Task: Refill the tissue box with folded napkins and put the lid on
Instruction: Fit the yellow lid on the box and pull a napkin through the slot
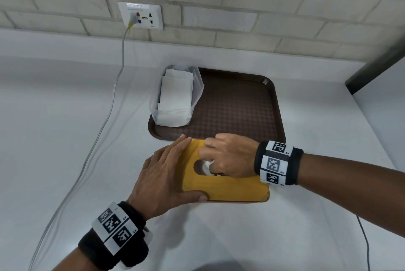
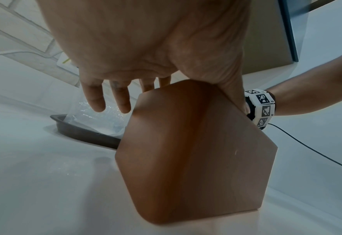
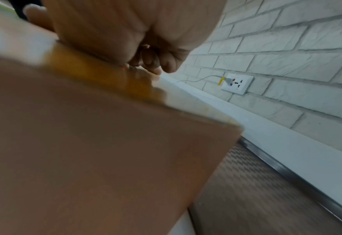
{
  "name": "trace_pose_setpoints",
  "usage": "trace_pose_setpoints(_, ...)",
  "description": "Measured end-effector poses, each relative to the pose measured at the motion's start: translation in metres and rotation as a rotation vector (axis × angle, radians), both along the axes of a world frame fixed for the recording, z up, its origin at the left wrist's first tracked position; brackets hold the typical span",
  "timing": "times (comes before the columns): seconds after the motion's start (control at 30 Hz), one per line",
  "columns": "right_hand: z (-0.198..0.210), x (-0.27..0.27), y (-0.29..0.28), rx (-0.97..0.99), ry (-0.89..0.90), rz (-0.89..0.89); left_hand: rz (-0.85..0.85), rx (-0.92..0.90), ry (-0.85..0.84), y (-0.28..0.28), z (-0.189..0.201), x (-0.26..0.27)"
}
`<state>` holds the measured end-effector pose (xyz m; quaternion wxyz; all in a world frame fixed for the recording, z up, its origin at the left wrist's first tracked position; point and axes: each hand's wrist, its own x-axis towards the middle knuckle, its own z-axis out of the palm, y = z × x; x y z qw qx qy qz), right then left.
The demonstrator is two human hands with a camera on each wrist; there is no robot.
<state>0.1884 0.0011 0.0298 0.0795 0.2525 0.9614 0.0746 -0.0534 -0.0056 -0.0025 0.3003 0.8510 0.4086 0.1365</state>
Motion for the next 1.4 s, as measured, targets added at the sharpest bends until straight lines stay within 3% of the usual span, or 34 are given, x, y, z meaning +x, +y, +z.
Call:
trace_pose_setpoints(0.13, 0.006, -0.001, 0.003, -0.003, 0.119, -0.055, 0.010, 0.005, -0.008, 0.000, -0.002, -0.002)
trace_pose_setpoints(0.3, 0.024, 0.011, -0.008, -0.160, 0.295, -0.284, 0.019, -0.007, -0.004, -0.001, -0.002, 0.000)
trace_pose_setpoints(0.57, 0.037, 0.017, -0.019, -0.249, 0.310, -0.515, -0.018, 0.168, 0.192, 0.003, 0.024, 0.007)
trace_pose_setpoints(0.73, 0.049, 0.017, -0.021, -0.297, 0.311, -0.587, -0.093, 0.229, 0.115, 0.017, 0.037, 0.026)
trace_pose_setpoints(0.87, 0.057, 0.018, -0.019, -0.363, 0.266, -0.634, -0.083, 0.106, 0.233, 0.019, 0.039, 0.034)
trace_pose_setpoints(1.4, 0.057, 0.020, -0.021, -0.458, 0.365, -0.689, -0.111, 0.039, 0.134, 0.022, 0.026, 0.018)
